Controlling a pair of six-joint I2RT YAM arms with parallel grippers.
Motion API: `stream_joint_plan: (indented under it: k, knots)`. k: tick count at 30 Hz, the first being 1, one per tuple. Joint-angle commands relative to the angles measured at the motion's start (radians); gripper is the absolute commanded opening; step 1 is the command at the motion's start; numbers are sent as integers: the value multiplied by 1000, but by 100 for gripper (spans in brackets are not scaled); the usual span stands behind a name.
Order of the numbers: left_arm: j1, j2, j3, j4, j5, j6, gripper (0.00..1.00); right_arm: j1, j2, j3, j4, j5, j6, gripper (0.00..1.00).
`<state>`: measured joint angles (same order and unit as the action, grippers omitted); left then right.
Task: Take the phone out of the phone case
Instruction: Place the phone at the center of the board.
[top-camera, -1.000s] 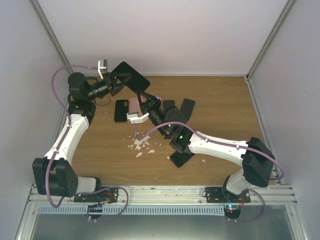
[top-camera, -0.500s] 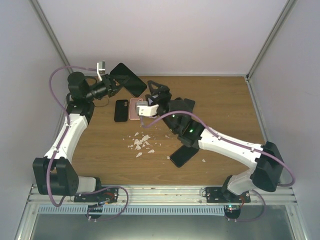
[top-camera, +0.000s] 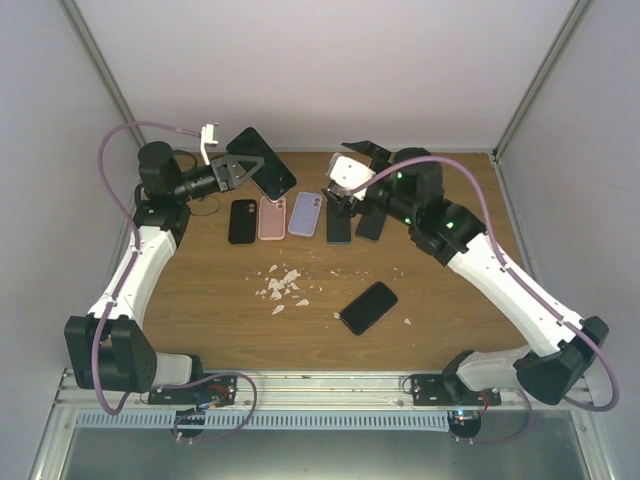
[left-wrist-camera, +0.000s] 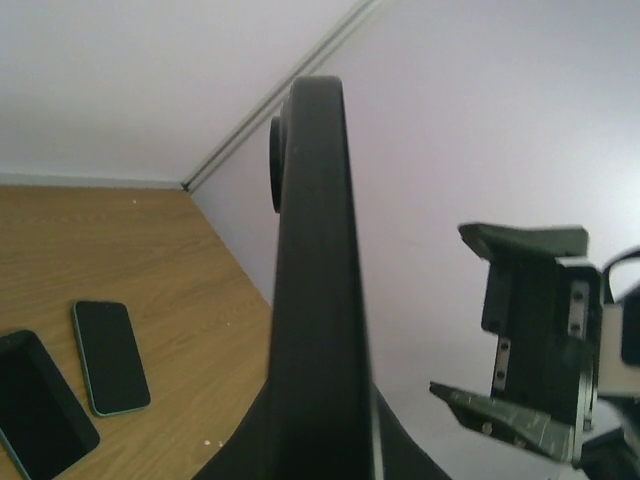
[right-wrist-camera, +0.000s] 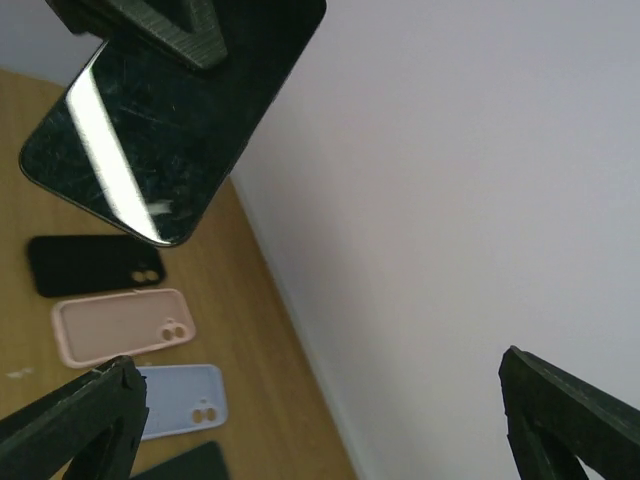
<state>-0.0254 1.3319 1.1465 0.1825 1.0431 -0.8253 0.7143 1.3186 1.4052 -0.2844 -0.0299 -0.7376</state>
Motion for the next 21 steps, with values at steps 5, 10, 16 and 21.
stream_joint_plan:
  k: [5,10,16,21]
  knots:
    - [-112,-29,52,-3,104,312,0,-150,-5,74,-234,-448,351,98]
    - [-199,-27,57,-27,175,429,0,-228,8,71,-275,-735,452,91]
    - [-264,-16,90,-127,199,567,0,-267,25,64,-318,-901,503,78]
    - [-304,-6,116,-196,192,648,0,-271,27,41,-315,-966,535,68]
